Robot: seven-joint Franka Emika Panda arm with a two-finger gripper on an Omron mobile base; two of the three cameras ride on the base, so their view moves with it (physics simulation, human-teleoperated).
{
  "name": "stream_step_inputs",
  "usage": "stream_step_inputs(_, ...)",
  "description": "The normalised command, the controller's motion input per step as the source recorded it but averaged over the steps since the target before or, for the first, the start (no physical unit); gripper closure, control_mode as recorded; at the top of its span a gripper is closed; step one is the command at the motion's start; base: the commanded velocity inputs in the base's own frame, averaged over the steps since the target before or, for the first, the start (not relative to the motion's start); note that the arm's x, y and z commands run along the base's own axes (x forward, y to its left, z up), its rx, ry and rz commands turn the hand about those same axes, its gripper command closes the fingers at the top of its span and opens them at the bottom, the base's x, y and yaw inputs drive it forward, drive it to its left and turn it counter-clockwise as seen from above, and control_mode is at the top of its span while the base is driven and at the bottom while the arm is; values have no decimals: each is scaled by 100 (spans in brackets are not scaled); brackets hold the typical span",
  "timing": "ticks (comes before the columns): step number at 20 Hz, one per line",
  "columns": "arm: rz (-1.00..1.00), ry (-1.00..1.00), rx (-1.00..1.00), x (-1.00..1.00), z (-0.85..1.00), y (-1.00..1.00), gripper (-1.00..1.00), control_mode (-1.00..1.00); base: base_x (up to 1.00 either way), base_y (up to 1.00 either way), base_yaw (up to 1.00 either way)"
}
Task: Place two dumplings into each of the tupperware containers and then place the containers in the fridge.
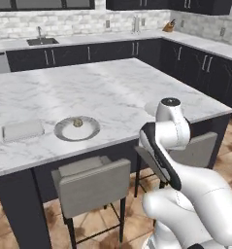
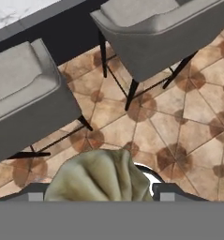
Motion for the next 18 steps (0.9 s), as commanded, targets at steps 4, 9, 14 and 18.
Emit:
stream_step_inputs(4, 0, 0, 0, 0, 0, 0, 100, 100, 6, 90, 0)
stream_step_inputs(9, 0, 0, 0, 0, 0, 0, 100, 100, 37, 82, 0)
stream_step_inputs(14, 0, 0, 0, 0, 0, 0, 100, 100, 41, 58, 0)
stream_step_inputs(18, 0, 0, 0, 0, 0, 0, 100, 100, 2, 58, 0)
